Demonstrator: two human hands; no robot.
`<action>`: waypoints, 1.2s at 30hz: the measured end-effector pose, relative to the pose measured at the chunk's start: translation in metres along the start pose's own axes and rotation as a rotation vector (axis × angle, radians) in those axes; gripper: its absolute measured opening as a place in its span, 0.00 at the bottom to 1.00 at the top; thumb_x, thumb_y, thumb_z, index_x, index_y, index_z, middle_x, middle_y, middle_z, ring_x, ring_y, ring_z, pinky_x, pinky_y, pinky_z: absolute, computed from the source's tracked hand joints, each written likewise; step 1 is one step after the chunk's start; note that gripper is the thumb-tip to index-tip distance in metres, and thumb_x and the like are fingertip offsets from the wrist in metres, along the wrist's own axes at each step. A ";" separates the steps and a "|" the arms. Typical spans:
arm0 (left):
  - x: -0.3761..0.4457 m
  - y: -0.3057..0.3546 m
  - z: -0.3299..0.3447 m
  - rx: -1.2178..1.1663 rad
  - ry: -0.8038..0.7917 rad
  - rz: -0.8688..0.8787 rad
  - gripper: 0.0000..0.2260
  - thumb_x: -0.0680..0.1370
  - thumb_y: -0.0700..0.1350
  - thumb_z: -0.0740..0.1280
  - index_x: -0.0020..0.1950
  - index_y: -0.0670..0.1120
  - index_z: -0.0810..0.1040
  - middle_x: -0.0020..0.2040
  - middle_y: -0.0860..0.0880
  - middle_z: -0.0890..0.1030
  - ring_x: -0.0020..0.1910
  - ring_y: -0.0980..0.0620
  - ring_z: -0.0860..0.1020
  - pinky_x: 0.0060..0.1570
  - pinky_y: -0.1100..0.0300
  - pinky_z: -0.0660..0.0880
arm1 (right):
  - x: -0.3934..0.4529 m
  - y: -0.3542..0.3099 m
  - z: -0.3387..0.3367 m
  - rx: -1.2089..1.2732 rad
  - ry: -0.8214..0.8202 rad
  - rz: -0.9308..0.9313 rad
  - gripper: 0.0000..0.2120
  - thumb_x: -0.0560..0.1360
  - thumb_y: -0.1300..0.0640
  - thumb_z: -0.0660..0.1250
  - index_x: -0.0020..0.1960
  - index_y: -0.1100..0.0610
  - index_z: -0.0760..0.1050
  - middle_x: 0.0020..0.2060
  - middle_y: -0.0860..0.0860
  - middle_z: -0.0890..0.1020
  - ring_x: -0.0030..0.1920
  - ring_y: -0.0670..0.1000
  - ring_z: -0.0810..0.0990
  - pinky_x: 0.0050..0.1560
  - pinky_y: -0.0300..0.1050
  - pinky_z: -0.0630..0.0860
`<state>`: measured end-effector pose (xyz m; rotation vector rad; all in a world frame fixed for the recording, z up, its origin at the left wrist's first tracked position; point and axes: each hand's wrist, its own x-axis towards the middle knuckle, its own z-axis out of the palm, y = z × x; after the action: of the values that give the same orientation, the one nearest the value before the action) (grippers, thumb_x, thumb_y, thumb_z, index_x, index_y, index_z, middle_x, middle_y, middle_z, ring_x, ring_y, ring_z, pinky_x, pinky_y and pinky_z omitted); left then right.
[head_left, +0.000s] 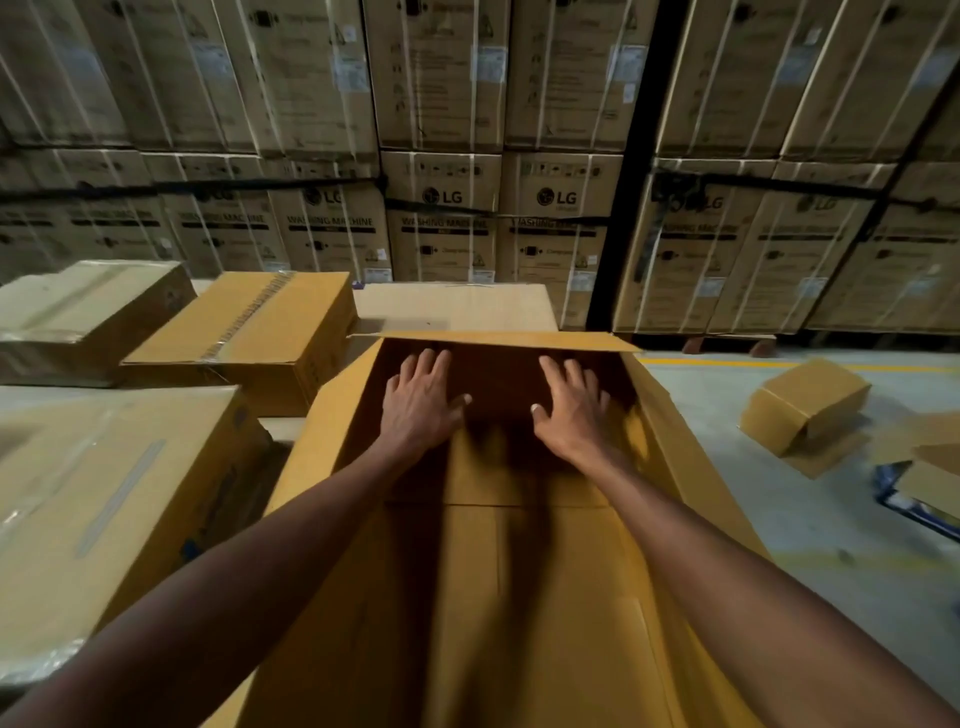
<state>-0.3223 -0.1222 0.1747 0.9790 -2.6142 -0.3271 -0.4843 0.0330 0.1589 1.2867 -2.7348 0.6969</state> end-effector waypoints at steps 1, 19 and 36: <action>0.008 -0.001 -0.002 -0.001 0.016 0.012 0.37 0.79 0.60 0.66 0.83 0.50 0.54 0.82 0.45 0.57 0.81 0.41 0.53 0.77 0.40 0.57 | 0.010 -0.002 0.000 0.034 0.022 0.006 0.37 0.81 0.51 0.69 0.84 0.47 0.53 0.82 0.55 0.58 0.80 0.61 0.56 0.77 0.64 0.57; 0.161 -0.059 0.039 0.034 -0.215 0.095 0.41 0.80 0.57 0.68 0.84 0.56 0.44 0.84 0.46 0.44 0.81 0.34 0.43 0.75 0.31 0.49 | 0.155 0.014 0.042 0.054 -0.125 0.085 0.46 0.80 0.59 0.69 0.84 0.38 0.41 0.84 0.48 0.42 0.83 0.65 0.39 0.79 0.67 0.48; 0.178 -0.065 0.073 0.056 -0.219 0.042 0.34 0.78 0.58 0.70 0.80 0.52 0.59 0.78 0.42 0.63 0.79 0.36 0.57 0.75 0.30 0.53 | 0.170 0.028 0.058 -0.189 -0.146 0.083 0.36 0.79 0.54 0.71 0.81 0.46 0.58 0.80 0.53 0.61 0.80 0.61 0.54 0.75 0.62 0.61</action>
<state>-0.4380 -0.2815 0.1259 0.9528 -2.8507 -0.3715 -0.6073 -0.0980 0.1332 1.2347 -2.8990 0.3497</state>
